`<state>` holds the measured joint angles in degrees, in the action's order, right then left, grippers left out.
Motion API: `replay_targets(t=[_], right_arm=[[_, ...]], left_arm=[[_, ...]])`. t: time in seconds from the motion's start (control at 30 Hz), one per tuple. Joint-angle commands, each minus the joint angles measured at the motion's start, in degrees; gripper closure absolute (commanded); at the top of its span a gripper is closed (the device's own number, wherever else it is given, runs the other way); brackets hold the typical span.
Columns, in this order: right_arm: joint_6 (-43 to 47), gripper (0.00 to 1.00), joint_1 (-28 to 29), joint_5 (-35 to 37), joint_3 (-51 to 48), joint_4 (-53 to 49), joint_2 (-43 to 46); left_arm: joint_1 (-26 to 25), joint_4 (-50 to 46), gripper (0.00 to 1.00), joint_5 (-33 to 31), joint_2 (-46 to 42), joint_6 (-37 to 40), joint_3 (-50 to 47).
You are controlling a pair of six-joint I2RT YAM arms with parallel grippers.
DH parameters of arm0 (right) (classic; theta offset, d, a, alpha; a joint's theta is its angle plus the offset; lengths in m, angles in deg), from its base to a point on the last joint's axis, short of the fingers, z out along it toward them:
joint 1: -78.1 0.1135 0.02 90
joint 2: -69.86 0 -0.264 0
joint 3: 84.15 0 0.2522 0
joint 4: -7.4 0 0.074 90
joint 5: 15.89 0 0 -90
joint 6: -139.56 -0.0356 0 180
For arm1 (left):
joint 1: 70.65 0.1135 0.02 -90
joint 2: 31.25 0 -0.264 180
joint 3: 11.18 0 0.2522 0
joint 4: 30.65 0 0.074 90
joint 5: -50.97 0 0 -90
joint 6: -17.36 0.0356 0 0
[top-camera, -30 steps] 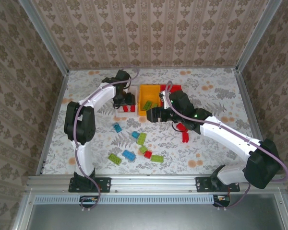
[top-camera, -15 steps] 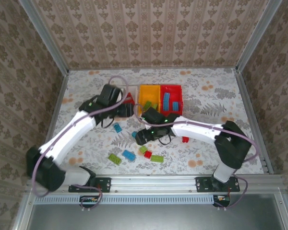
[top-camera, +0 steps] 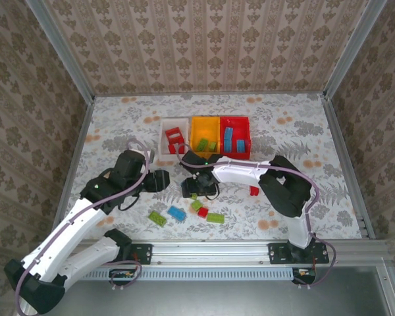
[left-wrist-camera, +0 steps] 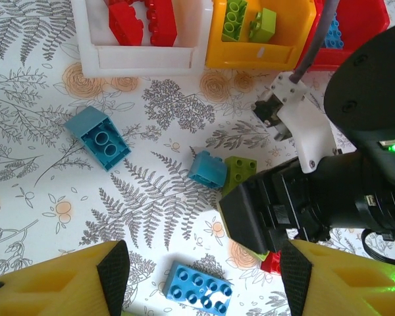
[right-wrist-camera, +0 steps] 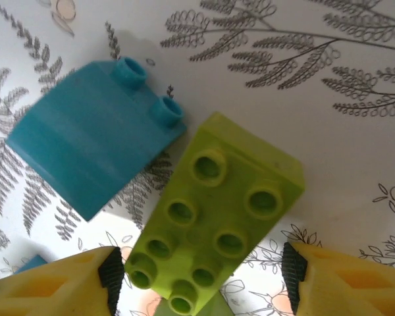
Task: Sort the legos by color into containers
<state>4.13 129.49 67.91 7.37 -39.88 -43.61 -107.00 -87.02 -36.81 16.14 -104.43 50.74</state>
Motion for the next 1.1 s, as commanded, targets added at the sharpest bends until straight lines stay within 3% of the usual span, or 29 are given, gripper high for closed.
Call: replay_targets(t=[0.0,0.2,0.47,0.63,0.8,1.07], right_arm=[[-4.58,0.36,0.37,3.31,2.00,-2.69,-2.64],[-6.64,0.55,0.39,5.97,3.02,-4.27,-4.40],[-3.86,0.79,0.09,9.09,0.61,-5.05,1.17],[0.80,0.82,-1.02,13.37,2.14,-9.95,7.05],[7.37,0.81,-6.08,16.38,6.19,-12.48,9.90],[13.96,0.80,-15.27,11.82,28.49,-14.49,-6.32]], left_arm=[[-0.20,-1.88,0.35,0.66,-1.03,-0.62,-0.33],[-0.20,-1.95,0.35,1.47,-2.07,-0.30,-1.16],[-0.25,0.12,0.36,1.85,-0.98,-0.79,-1.44],[-0.47,1.78,0.37,1.56,0.47,-1.17,-0.34],[-1.07,4.36,0.37,0.32,3.47,-1.44,3.22],[-2.11,8.32,0.37,-0.89,11.57,0.36,9.70]])
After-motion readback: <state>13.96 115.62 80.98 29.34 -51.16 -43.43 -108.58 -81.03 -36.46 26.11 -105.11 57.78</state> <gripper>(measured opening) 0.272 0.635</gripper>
